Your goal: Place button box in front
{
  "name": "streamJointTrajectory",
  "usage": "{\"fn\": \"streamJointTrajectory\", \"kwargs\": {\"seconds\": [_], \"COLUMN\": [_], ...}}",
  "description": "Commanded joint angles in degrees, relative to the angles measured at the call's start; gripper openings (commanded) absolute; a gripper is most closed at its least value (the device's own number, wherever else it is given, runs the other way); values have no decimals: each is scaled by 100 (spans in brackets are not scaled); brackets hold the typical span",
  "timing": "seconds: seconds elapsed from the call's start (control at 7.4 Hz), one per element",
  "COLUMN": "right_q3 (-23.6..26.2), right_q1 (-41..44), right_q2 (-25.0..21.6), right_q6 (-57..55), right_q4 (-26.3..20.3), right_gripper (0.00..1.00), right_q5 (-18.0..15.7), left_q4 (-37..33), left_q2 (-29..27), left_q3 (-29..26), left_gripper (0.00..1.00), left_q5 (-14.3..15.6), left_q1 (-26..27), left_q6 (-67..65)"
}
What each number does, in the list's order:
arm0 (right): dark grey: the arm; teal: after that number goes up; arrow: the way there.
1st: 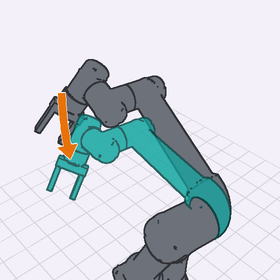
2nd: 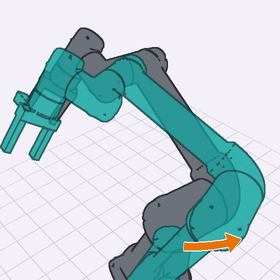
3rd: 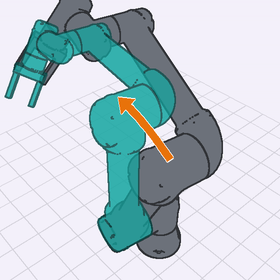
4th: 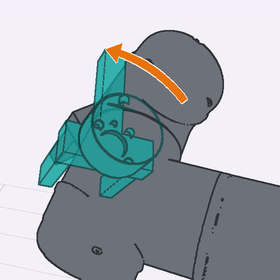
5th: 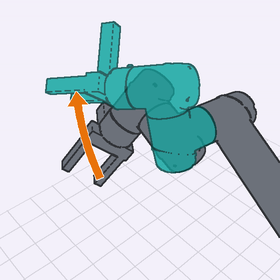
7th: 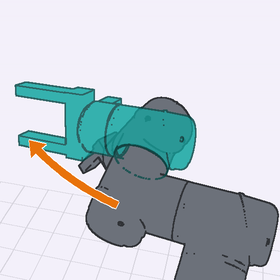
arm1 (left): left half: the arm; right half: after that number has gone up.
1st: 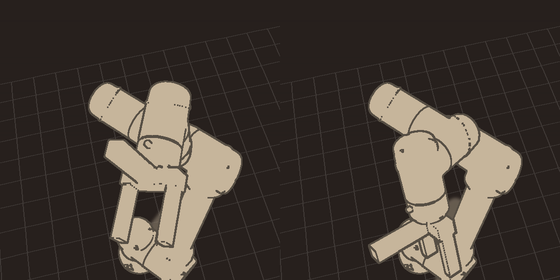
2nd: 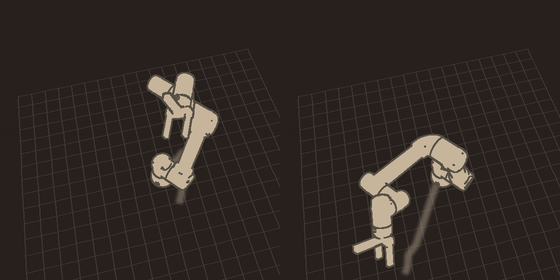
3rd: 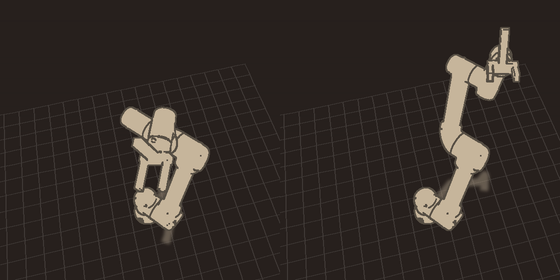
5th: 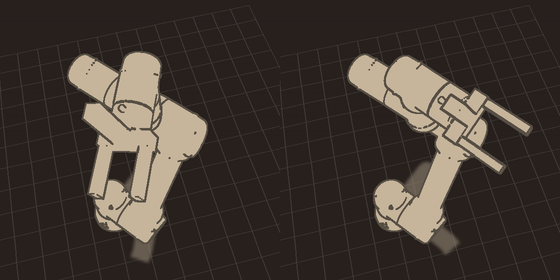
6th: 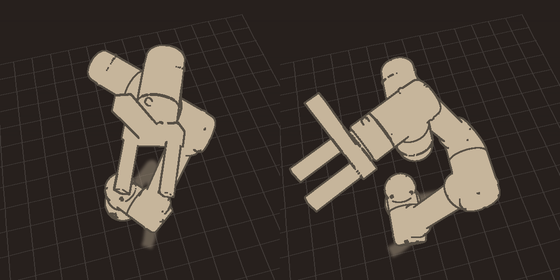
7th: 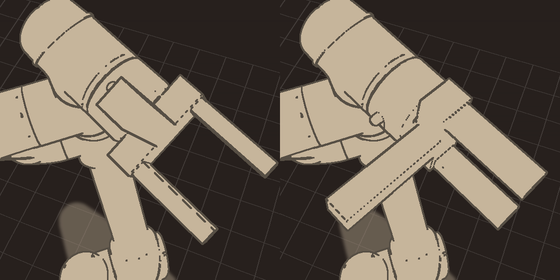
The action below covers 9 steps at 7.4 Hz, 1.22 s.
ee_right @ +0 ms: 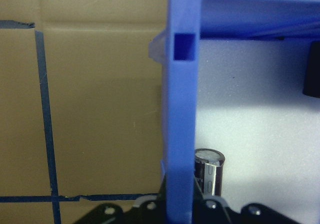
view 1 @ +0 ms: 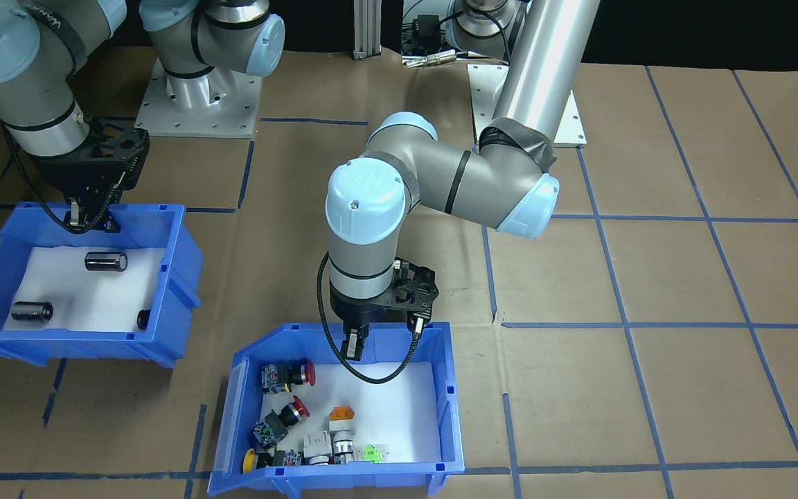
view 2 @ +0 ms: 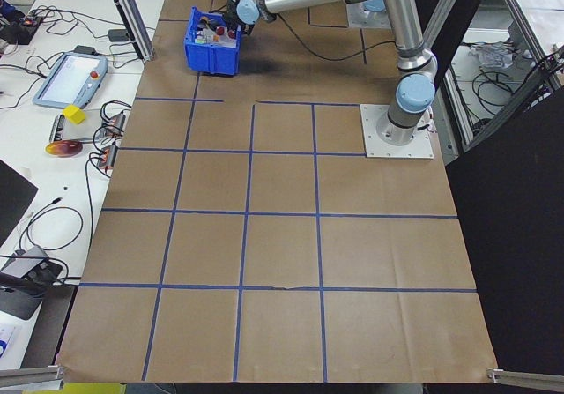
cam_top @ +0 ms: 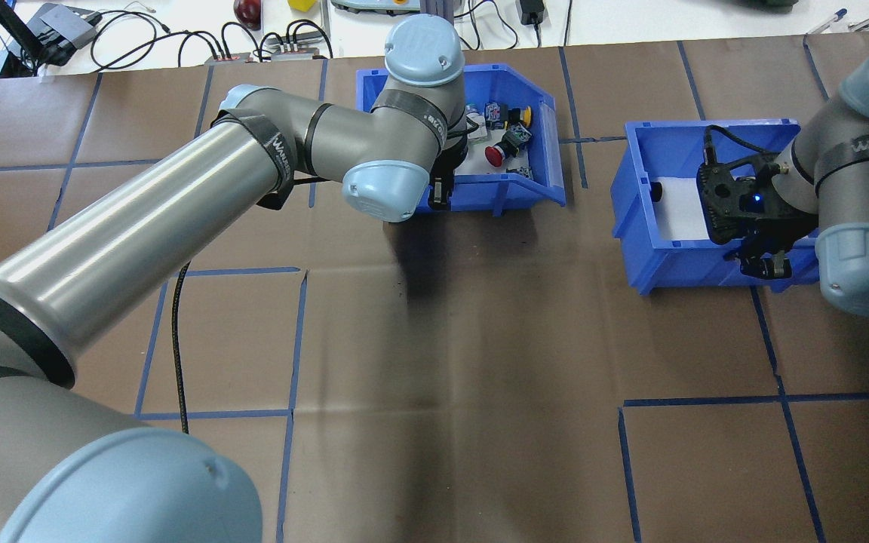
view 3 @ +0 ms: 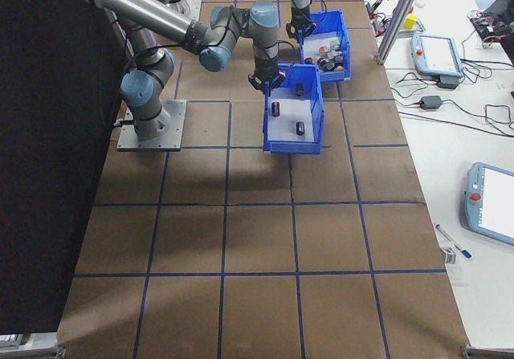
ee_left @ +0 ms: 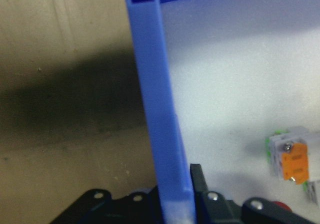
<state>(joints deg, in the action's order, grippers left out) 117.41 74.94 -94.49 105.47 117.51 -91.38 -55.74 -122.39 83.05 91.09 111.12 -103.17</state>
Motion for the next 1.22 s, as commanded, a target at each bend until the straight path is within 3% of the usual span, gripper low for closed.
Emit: {"fn": "streamJointTrajectory", "kwargs": {"seconds": [0.0,0.27,0.54,0.81,1.08], "right_q3": [115,185,299,781,1141], "right_q1": [-15,3,29,38,152], "right_q2": [-112,-271,-368,-901,-1298], "right_q6": [17,17,-18,-35,-70], "right_q4": [9,0,-87,-88,-175], "right_gripper": [5,5,6,6,6], "right_q5": [-20,-21,-21,-38,6], "left_q4": [2,-86,-304,-1504,-3216], "left_q2": [-48,153,626,1407,2443], "left_q3": [9,96,202,202,220], "left_gripper": [27,37,38,41,77], "left_q5": [-12,-213,-241,-381,-294], "left_q1": [15,15,-11,-282,-651], "left_q6": [-63,-54,59,1151,3038]}}
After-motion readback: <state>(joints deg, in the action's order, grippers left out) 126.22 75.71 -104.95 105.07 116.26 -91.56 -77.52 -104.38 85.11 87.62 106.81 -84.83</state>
